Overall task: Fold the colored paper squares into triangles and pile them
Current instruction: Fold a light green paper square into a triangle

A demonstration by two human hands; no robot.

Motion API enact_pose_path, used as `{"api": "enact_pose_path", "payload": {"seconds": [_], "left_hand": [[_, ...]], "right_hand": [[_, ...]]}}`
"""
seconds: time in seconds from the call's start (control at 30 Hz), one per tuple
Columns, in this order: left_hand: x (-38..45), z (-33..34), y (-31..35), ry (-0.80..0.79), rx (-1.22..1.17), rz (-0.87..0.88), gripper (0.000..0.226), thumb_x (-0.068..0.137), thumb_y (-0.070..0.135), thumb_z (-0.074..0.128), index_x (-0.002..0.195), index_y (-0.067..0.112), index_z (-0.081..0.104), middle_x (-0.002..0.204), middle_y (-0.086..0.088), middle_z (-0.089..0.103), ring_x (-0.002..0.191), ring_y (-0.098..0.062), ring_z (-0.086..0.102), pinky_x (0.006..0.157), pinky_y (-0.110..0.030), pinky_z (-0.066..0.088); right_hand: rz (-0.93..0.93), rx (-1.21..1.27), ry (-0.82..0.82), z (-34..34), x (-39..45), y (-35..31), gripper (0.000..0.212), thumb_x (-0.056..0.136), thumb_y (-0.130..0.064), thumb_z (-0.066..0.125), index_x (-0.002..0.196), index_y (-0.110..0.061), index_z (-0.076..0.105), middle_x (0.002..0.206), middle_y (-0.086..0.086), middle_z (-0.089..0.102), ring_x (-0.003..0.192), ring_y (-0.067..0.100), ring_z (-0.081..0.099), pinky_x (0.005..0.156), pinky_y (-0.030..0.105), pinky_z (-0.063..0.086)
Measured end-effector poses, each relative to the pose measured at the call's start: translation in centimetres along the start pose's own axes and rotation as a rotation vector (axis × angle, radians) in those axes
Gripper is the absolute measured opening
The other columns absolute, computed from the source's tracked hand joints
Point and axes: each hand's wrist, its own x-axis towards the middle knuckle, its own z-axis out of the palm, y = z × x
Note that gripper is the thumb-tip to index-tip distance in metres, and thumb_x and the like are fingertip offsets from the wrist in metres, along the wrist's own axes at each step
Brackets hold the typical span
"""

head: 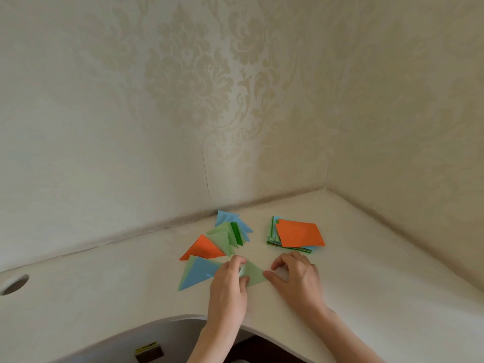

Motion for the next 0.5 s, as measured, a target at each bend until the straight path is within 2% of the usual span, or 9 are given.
{"api": "enact_pose_path", "payload": {"seconds": [0.1, 0.17, 0.23, 0.33, 0.5], "left_hand": [[-1.2, -1.4, -1.9, 0.042, 0.009, 0.05, 0.03, 0.084, 0.005, 0.069, 0.109, 0.021, 0.061, 0.101, 0.009, 0.064, 0.093, -0.01, 0.06, 0.072, -0.02, 0.044], [-1.6, -3.0, -3.5, 0.07, 0.043, 0.03, 0.032, 0.081, 0.005, 0.071, 0.108, 0.021, 0.063, 0.095, 0.011, 0.064, 0.087, -0.011, 0.06, 0.068, -0.021, 0.042], [-1.7, -4.4, -5.0, 0.096, 0.094, 0.004, 0.033, 0.079, 0.004, 0.073, 0.105, 0.022, 0.064, 0.086, 0.011, 0.062, 0.081, -0.015, 0.058, 0.066, -0.027, 0.043], [-1.3, -5.7, -6.6, 0.117, 0.106, -0.044, 0.034, 0.08, 0.003, 0.071, 0.107, 0.023, 0.064, 0.092, 0.012, 0.064, 0.084, -0.015, 0.055, 0.07, -0.027, 0.042], [0.8, -5.1, -7.5, 0.112, 0.06, -0.041, 0.035, 0.082, -0.001, 0.066, 0.106, 0.024, 0.064, 0.099, 0.015, 0.064, 0.09, -0.013, 0.055, 0.074, -0.023, 0.039]], "right_hand": [[-0.034, 0.067, 0.14, -0.7, 0.6, 0.5, 0.025, 0.068, -0.03, 0.083, 0.083, -0.028, 0.063, 0.084, -0.015, 0.053, 0.069, 0.006, 0.051, 0.065, 0.03, 0.047], [-0.067, 0.0, 0.233, -1.3, 1.4, 1.0, 0.03, 0.066, -0.023, 0.085, 0.089, -0.022, 0.066, 0.09, -0.007, 0.057, 0.076, 0.016, 0.056, 0.068, 0.035, 0.05], [-0.072, -0.127, 0.254, -1.9, 2.2, 1.6, 0.035, 0.066, -0.021, 0.085, 0.097, -0.019, 0.069, 0.099, 0.0, 0.058, 0.09, 0.024, 0.057, 0.075, 0.039, 0.048], [-0.094, -0.251, 0.237, -2.0, 3.3, 2.5, 0.039, 0.066, -0.02, 0.085, 0.103, -0.018, 0.072, 0.106, 0.002, 0.057, 0.095, 0.027, 0.056, 0.073, 0.037, 0.042], [-0.146, -0.255, 0.289, -1.3, 3.9, 2.8, 0.019, 0.074, -0.02, 0.081, 0.092, -0.02, 0.076, 0.098, 0.0, 0.061, 0.086, 0.026, 0.06, 0.064, 0.035, 0.042]]}}
